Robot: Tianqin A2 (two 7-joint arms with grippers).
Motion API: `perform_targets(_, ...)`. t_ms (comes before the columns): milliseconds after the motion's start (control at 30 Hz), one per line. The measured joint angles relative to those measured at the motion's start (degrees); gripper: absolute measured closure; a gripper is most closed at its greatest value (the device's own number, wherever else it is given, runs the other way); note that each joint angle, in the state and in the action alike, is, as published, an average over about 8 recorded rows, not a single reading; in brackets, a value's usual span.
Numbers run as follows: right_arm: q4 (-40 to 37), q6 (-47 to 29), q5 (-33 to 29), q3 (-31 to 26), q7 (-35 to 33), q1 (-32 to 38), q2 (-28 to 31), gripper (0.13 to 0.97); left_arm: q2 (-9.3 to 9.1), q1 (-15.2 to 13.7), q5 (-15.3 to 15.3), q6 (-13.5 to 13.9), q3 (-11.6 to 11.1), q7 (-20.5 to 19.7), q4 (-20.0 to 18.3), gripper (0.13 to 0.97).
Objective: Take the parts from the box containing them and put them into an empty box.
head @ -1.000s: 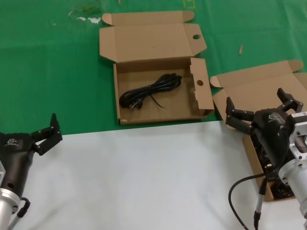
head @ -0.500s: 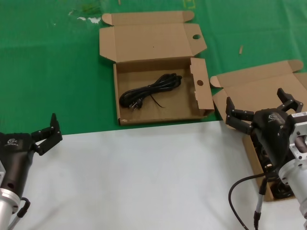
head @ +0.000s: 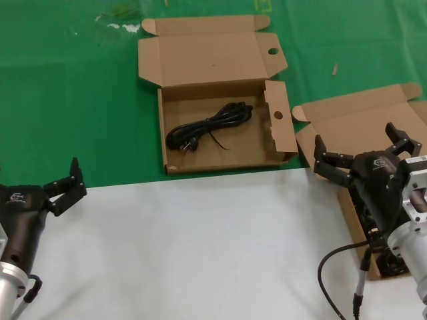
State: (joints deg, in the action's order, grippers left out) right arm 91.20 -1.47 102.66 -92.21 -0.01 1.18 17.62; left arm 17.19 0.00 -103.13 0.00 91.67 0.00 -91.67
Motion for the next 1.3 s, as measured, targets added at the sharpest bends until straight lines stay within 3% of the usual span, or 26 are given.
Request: perform_targets(1300,0.00,0.00,0.00,0.00,0.00,0.00,0.00,0.129,0.00,0.00,0.00,0.00,0.00,0.00,0.00,0.132)
